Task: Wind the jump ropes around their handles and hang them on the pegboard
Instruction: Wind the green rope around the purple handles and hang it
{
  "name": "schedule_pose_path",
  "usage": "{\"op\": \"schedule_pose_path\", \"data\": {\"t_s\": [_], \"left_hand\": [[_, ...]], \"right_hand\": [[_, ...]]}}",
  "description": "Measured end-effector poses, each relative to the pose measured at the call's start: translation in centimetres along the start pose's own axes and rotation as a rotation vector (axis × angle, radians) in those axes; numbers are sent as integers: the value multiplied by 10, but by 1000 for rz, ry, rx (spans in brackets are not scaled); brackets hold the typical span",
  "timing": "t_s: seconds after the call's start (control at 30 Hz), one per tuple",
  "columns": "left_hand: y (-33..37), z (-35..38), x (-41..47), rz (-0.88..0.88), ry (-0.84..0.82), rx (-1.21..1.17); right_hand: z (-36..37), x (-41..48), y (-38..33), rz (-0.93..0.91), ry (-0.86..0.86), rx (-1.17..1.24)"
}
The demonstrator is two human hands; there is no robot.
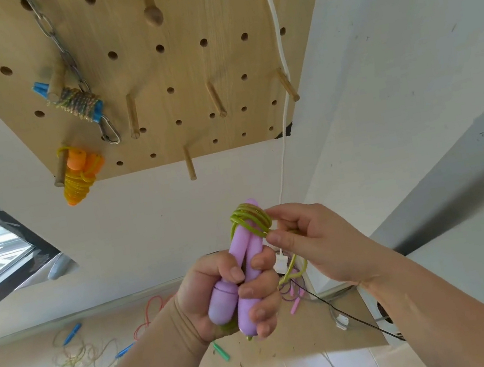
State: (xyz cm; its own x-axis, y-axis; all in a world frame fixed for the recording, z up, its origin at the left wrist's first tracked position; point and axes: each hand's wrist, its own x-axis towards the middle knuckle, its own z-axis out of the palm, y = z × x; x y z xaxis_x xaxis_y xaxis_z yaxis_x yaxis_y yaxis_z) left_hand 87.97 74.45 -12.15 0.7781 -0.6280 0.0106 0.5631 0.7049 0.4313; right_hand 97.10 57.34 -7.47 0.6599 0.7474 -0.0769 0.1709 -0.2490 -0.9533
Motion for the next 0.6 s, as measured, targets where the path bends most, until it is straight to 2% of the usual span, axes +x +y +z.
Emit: {"op": "schedule_pose_path", "data": {"t_s": [0.1, 0.17, 0.27, 0.33, 0.43, 0.6], "left_hand": [[5, -4, 0, 18, 82, 5], [9, -6, 1, 30, 158, 30], [12, -7, 1, 34, 223, 71], [12, -3, 1, 34, 183, 60], [11, 6, 2, 10, 74, 25], [9, 15, 7, -32, -31, -15]], "right_hand": [[-5, 1, 2, -24, 67, -255], [-7, 1, 4, -44, 172, -378], [-8, 1, 2, -94, 307, -415], [-6, 0, 2, -93, 299, -306], [-1, -3, 2, -69, 160, -2], [0, 2, 3, 22, -27, 337]]}}
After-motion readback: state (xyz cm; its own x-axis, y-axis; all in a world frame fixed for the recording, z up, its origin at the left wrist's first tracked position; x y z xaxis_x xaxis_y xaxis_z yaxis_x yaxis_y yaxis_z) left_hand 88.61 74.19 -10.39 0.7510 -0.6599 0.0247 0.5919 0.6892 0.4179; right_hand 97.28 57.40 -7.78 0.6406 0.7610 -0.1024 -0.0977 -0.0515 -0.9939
